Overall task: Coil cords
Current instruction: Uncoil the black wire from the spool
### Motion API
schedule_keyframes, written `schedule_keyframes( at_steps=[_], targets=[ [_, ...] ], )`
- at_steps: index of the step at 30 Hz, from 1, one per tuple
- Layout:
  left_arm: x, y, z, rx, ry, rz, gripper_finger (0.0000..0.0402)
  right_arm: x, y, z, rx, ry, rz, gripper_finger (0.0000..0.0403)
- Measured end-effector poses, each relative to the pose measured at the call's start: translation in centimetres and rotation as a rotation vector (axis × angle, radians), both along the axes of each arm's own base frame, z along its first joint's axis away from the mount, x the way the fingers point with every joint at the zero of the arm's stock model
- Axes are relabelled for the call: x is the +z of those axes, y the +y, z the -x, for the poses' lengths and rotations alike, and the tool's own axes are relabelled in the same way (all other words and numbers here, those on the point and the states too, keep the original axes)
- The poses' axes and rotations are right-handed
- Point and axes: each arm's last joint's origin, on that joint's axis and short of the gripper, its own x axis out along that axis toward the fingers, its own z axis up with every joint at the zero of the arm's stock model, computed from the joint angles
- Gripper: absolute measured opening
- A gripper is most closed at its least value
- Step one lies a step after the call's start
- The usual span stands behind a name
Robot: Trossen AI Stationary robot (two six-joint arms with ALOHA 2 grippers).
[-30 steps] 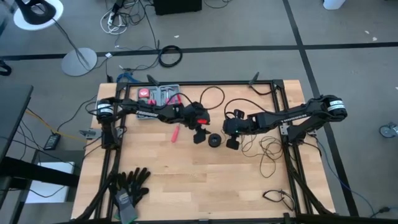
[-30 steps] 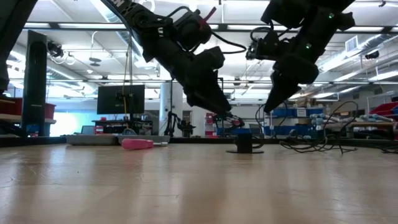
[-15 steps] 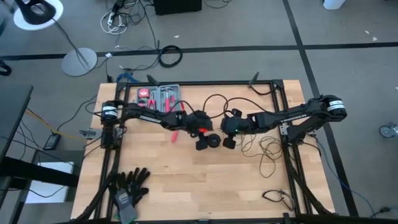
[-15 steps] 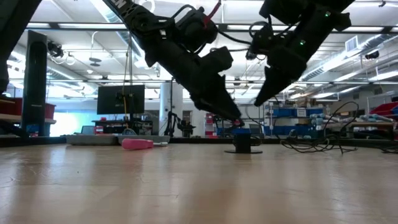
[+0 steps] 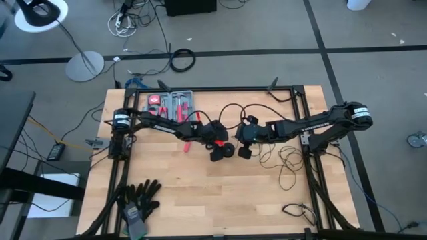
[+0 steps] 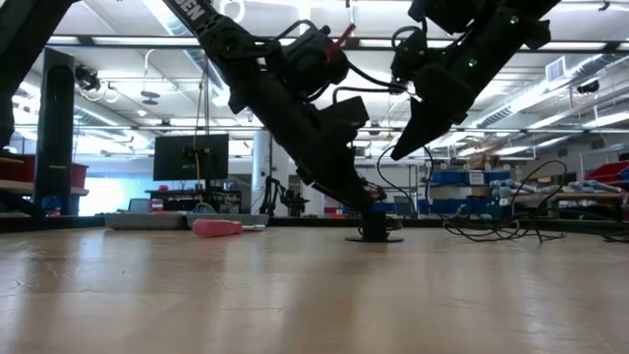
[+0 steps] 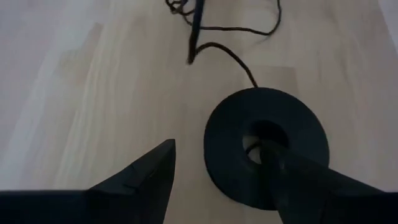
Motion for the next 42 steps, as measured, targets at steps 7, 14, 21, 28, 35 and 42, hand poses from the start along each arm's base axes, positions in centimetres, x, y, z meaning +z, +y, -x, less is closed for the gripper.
schedule_keyframes(
  at_steps=[7,14,21,28,35,42],
  targets=[
    [0.1,0.7,0.4,0.075,0.040,-0.064,0.0239,-0.2,0.1,0.2,-0.016,0.017,-0.018,0.0001],
    [0.7,2.9,1.8,0.165,0.130,-0.078,0.0239,-1.4,1.8,2.1,-0.098,0.201,-0.040,0.0001],
    [0.4,5.0,2.9,0.219,0.210,-0.058,0.0239,-2.3,3.9,5.4,-0.236,0.433,-0.064,0.0000],
    [0.3,5.6,3.2,0.241,0.222,-0.048,0.0239,-1.9,4.4,9.1,-0.558,0.578,0.038,0.0000],
    [0.3,5.7,3.3,0.246,0.224,-0.048,0.0239,-1.8,4.1,7.6,-0.583,0.298,0.171,0.0002],
    [0.3,5.6,3.3,0.246,0.224,-0.047,0.0239,-1.7,3.5,2.9,-0.282,0.084,0.145,0.0002]
  ],
)
